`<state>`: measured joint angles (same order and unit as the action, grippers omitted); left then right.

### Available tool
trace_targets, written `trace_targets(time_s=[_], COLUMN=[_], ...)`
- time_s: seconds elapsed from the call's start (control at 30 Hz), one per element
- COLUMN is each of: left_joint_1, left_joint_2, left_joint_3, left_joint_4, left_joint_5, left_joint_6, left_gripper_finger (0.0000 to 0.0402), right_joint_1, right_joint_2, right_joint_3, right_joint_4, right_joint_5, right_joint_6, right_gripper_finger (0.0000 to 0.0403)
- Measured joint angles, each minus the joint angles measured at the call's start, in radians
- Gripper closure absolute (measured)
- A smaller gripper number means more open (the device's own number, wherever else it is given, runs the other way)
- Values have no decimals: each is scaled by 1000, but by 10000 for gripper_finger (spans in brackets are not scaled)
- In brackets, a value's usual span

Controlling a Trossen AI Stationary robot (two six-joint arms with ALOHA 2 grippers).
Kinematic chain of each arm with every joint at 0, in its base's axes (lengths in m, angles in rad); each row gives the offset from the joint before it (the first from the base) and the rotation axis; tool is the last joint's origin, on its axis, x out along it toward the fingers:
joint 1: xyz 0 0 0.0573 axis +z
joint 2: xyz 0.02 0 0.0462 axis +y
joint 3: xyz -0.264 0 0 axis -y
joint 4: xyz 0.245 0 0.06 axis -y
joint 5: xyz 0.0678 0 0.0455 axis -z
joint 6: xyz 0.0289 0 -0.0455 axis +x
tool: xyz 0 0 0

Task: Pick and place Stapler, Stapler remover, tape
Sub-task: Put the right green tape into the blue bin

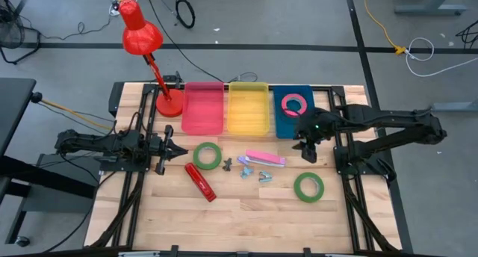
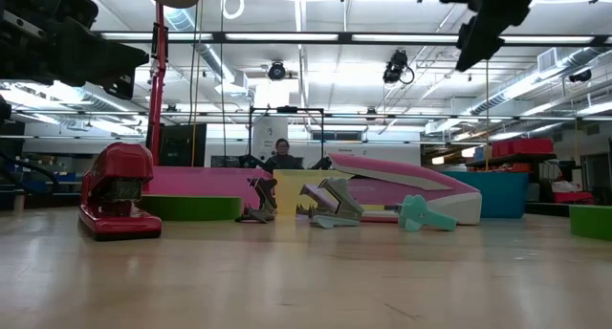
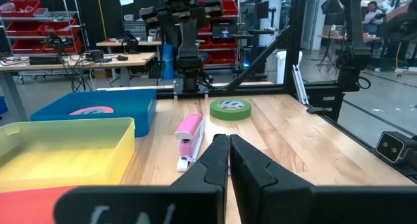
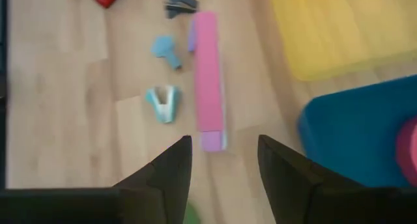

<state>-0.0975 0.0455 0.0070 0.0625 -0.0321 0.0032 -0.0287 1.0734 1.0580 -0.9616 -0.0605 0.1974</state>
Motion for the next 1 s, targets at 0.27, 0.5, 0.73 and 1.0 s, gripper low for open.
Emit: trace_targets(time_s=[0.27, 0.5, 0.73, 1.0], left_joint_1=[0, 0, 0, 0], left_joint_2=[0, 0, 0, 0], left_joint_3=[0, 0, 0, 0], left_joint_4=[0, 0, 0, 0], left_joint_5=[0, 0, 0, 0], left_joint_6=[0, 0, 0, 0], left_gripper_finger=[381, 381, 381, 381], right_joint_1=[146, 275, 394, 474], right_joint_2=[-21, -21, -21, -21], right_joint_3=[0, 0, 0, 0], right_joint_4=[-1, -45, -93, -129], right_joint_5=[65, 113, 133, 155], right_joint_6=[57, 116, 209, 259], right_gripper_finger=[230, 230, 230, 230])
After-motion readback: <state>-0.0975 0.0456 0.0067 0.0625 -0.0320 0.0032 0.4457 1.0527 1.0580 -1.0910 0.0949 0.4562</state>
